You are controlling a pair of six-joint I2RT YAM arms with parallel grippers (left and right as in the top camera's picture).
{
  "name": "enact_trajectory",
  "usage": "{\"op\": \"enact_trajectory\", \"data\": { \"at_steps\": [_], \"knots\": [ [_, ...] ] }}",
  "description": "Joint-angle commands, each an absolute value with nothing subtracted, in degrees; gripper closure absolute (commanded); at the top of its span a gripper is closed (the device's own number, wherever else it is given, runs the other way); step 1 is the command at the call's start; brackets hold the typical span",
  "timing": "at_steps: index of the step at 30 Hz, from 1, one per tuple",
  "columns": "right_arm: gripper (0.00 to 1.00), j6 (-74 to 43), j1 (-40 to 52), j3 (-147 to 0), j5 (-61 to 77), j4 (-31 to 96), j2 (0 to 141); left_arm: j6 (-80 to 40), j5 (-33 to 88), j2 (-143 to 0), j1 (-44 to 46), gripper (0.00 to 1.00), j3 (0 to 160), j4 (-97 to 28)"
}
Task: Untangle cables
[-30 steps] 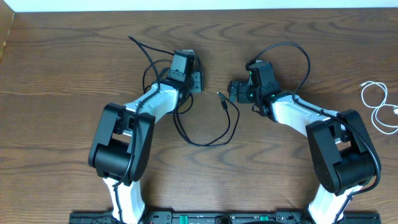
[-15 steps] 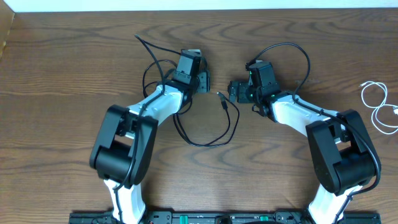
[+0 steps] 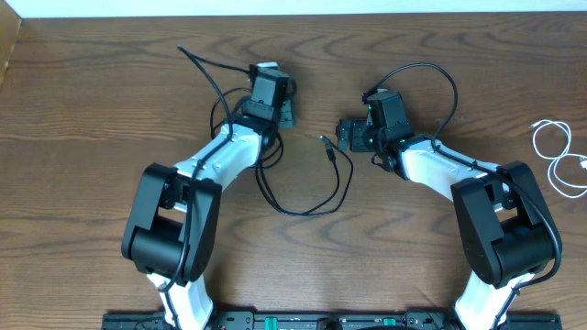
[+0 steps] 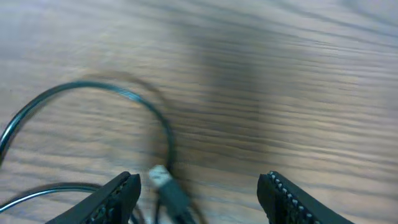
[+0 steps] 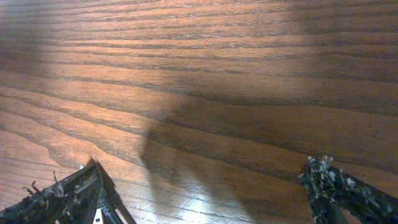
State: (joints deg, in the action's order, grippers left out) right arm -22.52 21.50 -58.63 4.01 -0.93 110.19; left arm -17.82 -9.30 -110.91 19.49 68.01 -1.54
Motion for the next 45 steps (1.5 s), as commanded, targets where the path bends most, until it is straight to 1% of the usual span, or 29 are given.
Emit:
{"op": "enact_trajectory", "data": {
  "at_steps": [1,13,19,23,31,37,45],
  "knots": [
    [0.01,-22.02,21.76,-58.00,3.25,-0.86,110.87,-23.18,-11.20,-113.95,17.26,0.35,68.20,-1.58],
    [0.01,-22.02,21.76,-58.00,3.20,-0.89,110.87,-23.05,6.90,-115.85,16.25,0.33,68.20,1.93],
    [0.01,-22.04,21.76,-58.00,3.18,-0.89,110.87,-23.24,7.18,-115.85,16.36,0.33,68.20,1.78],
    [0.01,-22.04,21.76,-58.00,3.18,-0.89,110.87,-23.24,10.02,-115.85,16.47,0.34,68.20,1.63],
    [0.01,-22.04,21.76,-58.00,3.18,-0.89,110.87,-22.83,10.28,-115.59,15.94,0.34,68.23,2.26],
    [0.01,-22.02,21.76,-58.00,3.16,-0.86,110.87,-23.29,16.62,-113.95,13.13,0.33,68.23,2.15],
    [0.01,-22.04,21.76,-58.00,3.18,-0.89,110.87,-23.24,17.34,-113.95,11.03,0.33,68.20,-3.57]
  ]
}}
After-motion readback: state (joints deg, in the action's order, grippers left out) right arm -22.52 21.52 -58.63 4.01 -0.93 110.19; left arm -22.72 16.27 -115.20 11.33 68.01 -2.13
